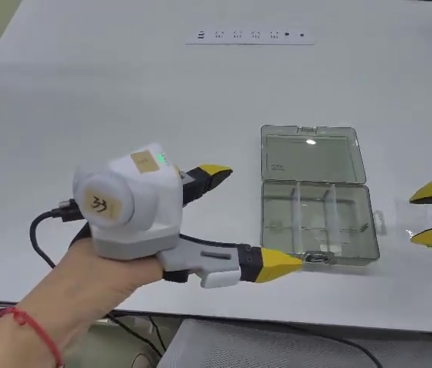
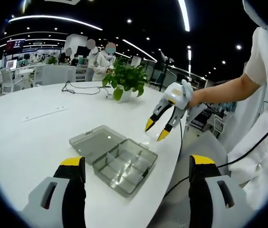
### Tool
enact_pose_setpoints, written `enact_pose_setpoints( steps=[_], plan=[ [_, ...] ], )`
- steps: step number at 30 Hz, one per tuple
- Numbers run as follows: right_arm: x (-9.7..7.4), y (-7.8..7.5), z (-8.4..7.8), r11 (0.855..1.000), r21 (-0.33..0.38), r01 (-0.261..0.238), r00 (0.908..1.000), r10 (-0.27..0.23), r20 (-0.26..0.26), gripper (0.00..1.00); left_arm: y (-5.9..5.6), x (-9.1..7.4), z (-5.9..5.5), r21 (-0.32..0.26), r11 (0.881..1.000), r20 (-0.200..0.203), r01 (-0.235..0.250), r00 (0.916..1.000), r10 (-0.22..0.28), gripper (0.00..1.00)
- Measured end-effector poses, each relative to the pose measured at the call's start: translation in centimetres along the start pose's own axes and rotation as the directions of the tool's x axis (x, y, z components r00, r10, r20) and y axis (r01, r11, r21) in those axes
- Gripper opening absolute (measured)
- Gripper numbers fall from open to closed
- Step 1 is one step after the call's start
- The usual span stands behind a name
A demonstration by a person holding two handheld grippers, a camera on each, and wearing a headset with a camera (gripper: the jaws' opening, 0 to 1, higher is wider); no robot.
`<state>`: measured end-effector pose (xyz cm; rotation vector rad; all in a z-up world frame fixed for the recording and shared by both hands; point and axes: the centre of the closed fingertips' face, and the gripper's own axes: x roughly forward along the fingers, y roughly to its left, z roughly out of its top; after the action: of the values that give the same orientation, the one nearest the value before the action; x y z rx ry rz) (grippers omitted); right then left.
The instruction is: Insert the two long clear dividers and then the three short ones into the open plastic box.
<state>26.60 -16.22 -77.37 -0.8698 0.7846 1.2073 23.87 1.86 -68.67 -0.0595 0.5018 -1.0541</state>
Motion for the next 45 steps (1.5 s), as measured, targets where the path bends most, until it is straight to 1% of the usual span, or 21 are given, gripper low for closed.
enact_pose_setpoints(
  steps=[3, 5, 7, 9, 11, 12, 14, 15, 16, 19, 20, 22, 23, 24, 31, 33, 34, 35, 37, 41, 45],
  plan=[
    [-1.6, 0.5, 2.8, 1.000, 0.001, 0.030, 0.9982, -0.030, 0.052, 0.32, -0.5, 0.5, 0.9, 0.000, 1.000, 0.003, 0.008, 1.0000, -0.008, 0.91],
    [-2.4, 0.9, 4.7, 0.999, -0.006, 0.045, 0.9953, -0.044, 0.086, 0.32, -0.9, 0.7, 1.3, -0.009, 1.000, 0.003, 0.026, 0.9996, -0.026, 0.89],
    [-3.0, 1.3, 6.4, 0.998, -0.009, 0.060, 0.9921, -0.058, 0.111, 0.32, -1.2, 1.0, 1.6, -0.035, 0.999, 0.003, 0.036, 0.9994, -0.036, 0.86],
    [-3.4, 1.6, 8.0, 0.997, -0.009, 0.072, 0.9887, -0.070, 0.133, 0.32, -1.8, 1.3, 2.1, -0.067, 0.996, 0.003, 0.057, 0.9984, -0.057, 0.82],
    [-3.6, 1.9, 9.0, 0.997, -0.017, 0.081, 0.9876, -0.078, 0.137, 0.32, -2.2, 1.6, 2.1, -0.097, 0.993, -0.012, 0.071, 0.9973, -0.072, 0.76],
    [-3.7, 2.2, 9.7, 0.996, -0.023, 0.087, 0.9869, -0.083, 0.138, 0.32, -2.3, 1.8, 2.2, -0.107, 0.992, -0.013, 0.074, 0.9970, -0.076, 0.74],
    [-4.0, 2.4, 10.8, 0.993, -0.053, 0.103, 0.9851, -0.095, 0.143, 0.32, -2.6, 2.1, 2.5, -0.146, 0.986, -0.009, 0.085, 0.9961, -0.087, 0.69],
    [-4.1, 2.5, 11.2, 0.993, -0.056, 0.107, 0.9844, -0.098, 0.146, 0.32, -2.9, 2.3, 2.6, -0.185, 0.978, -0.008, 0.094, 0.9953, -0.097, 0.67],
    [-4.3, 2.6, 11.8, 0.992, -0.062, 0.111, 0.9835, -0.101, 0.150, 0.32, -3.1, 2.4, 2.6, -0.207, 0.973, -0.006, 0.100, 0.9946, -0.103, 0.65],
    [-4.6, 2.9, 12.7, 0.990, -0.073, 0.117, 0.9821, -0.104, 0.157, 0.32, -3.5, 2.8, 2.6, -0.254, 0.961, -0.009, 0.113, 0.9928, -0.119, 0.53],
    [-4.8, 3.1, 13.3, 0.990, -0.080, 0.119, 0.9815, -0.105, 0.160, 0.32, -3.8, 3.2, 2.6, -0.283, 0.950, -0.005, 0.130, 0.9906, -0.137, 0.52],
    [-4.9, 3.3, 14.0, 0.988, -0.092, 0.126, 0.9806, -0.110, 0.163, 0.32, -4.0, 3.5, 2.5, -0.329, 0.935, -0.007, 0.131, 0.9899, -0.141, 0.47],
    [-5.0, 3.4, 14.2, 0.987, -0.099, 0.128, 0.9804, -0.110, 0.163, 0.32, -4.0, 3.7, 2.5, -0.337, 0.932, -0.005, 0.135, 0.9894, -0.145, 0.45],
    [-5.0, 3.6, 14.6, 0.986, -0.111, 0.128, 0.9804, -0.108, 0.164, 0.32, -4.0, 3.9, 2.4, -0.362, 0.922, -0.003, 0.136, 0.9892, -0.146, 0.42],
    [-5.1, 4.2, 15.5, 0.978, -0.158, 0.134, 0.9819, -0.110, 0.155, 0.32, -4.5, 4.3, 2.1, -0.431, 0.889, 0.001, 0.156, 0.9851, -0.172, 0.23],
    [-5.3, 4.3, 15.8, 0.978, -0.161, 0.136, 0.9811, -0.110, 0.159, 0.32, -4.6, 4.3, 2.1, -0.444, 0.882, 0.005, 0.160, 0.9844, -0.176, 0.19],
    [-5.3, 4.3, 15.8, 0.977, -0.162, 0.136, 0.9810, -0.111, 0.159, 0.32, -4.6, 4.3, 2.1, -0.447, 0.880, 0.007, 0.161, 0.9842, -0.177, 0.19],
    [-5.3, 4.3, 15.8, 0.976, -0.166, 0.139, 0.9811, -0.113, 0.158, 0.32, -4.7, 4.3, 2.1, -0.456, 0.875, 0.009, 0.166, 0.9833, -0.182, 0.18],
    [-5.4, 4.3, 15.8, 0.974, -0.175, 0.142, 0.9814, -0.115, 0.154, 0.32, -5.0, 4.3, 2.1, -0.463, 0.869, 0.013, 0.176, 0.9814, -0.191, 0.15],
    [-5.3, 4.4, 15.8, 0.971, -0.190, 0.144, 0.9825, -0.117, 0.145, 0.32, -5.4, 4.3, 2.2, -0.465, 0.865, 0.014, 0.189, 0.9784, -0.206, 0.09],
    [-5.3, 4.4, 15.8, 0.966, -0.210, 0.148, 0.9833, -0.121, 0.136, 0.33, -5.7, 4.4, 2.3, -0.473, 0.857, 0.023, 0.205, 0.9752, -0.220, 0.02]
  ],
)
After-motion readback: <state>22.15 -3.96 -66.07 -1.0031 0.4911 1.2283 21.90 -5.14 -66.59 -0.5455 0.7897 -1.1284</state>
